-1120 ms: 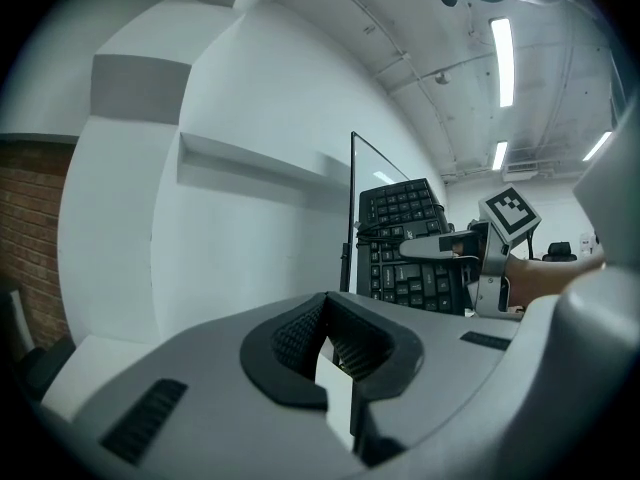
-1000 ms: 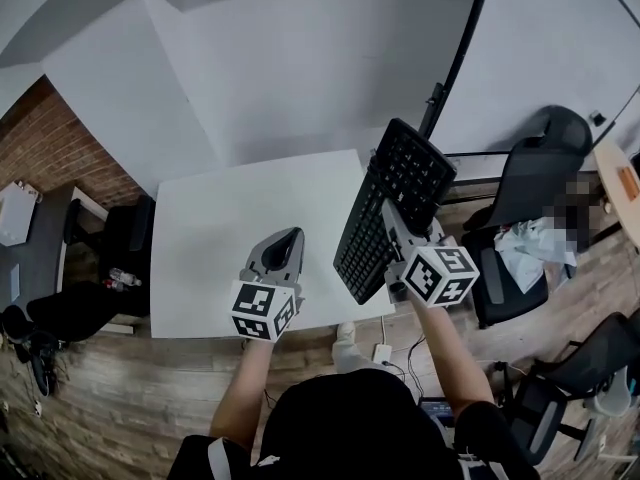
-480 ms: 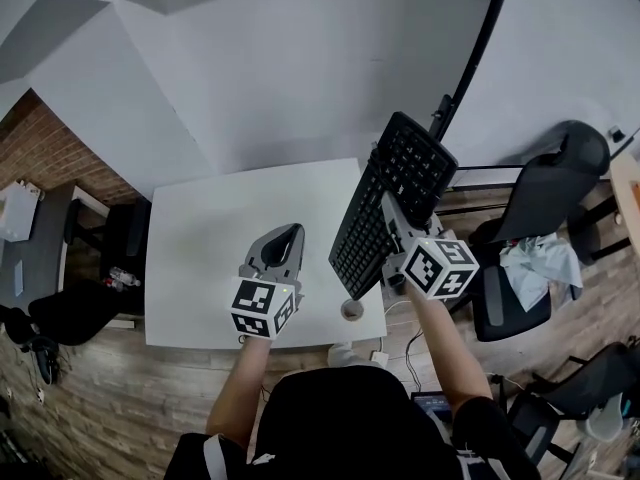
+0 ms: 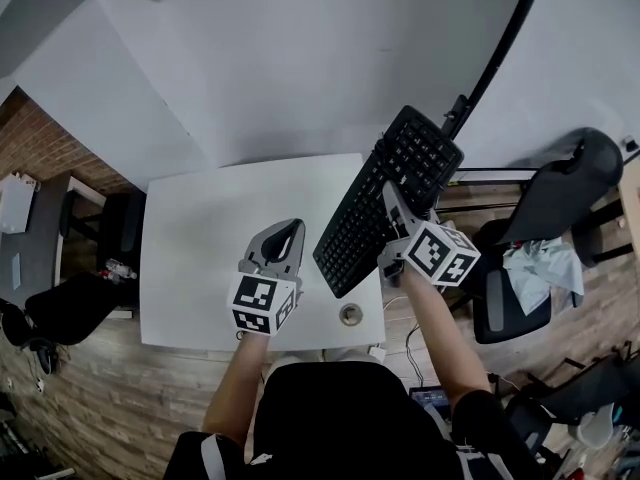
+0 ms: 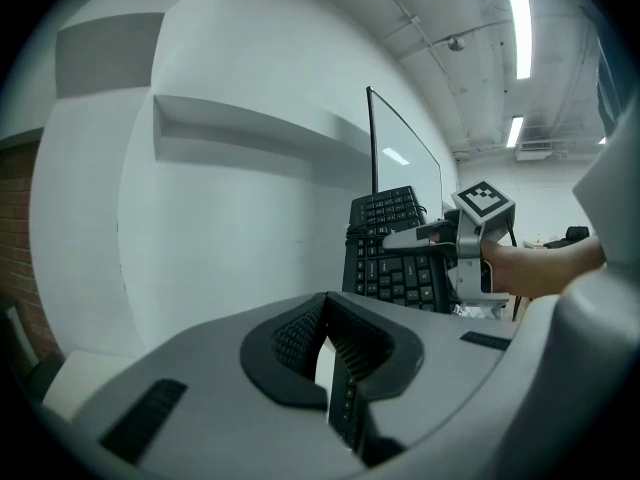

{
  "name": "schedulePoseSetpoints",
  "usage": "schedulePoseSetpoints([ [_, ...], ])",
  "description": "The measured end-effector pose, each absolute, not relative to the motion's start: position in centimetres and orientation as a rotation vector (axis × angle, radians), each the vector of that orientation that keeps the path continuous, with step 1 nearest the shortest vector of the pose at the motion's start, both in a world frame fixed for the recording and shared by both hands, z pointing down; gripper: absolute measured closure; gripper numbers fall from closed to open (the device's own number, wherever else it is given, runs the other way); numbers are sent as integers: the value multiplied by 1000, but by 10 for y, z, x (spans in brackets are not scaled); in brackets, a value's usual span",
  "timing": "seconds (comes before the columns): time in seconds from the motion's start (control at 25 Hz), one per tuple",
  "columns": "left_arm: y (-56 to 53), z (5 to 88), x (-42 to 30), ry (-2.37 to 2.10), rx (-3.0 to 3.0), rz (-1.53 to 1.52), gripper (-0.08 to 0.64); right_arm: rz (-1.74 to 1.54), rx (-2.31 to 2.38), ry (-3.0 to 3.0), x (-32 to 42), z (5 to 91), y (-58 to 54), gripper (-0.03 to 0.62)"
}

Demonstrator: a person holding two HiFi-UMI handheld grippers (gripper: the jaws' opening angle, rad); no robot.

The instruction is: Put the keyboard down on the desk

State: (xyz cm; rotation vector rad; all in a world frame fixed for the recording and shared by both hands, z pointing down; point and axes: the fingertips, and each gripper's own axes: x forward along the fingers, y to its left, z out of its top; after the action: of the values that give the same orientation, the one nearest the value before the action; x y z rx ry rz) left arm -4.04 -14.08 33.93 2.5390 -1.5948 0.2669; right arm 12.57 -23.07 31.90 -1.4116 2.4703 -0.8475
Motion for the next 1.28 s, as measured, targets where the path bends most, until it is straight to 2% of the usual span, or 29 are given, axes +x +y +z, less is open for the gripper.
schedulePoseSetpoints([
  [0.72,-218,401,-83,-1419,2532,314,546,-1171,-1513,2171,98,391,-303,479],
  [1.28,-227,466,-80,-1291,2540,432,546,-1419,-1523,1880,104,486,-330,479],
])
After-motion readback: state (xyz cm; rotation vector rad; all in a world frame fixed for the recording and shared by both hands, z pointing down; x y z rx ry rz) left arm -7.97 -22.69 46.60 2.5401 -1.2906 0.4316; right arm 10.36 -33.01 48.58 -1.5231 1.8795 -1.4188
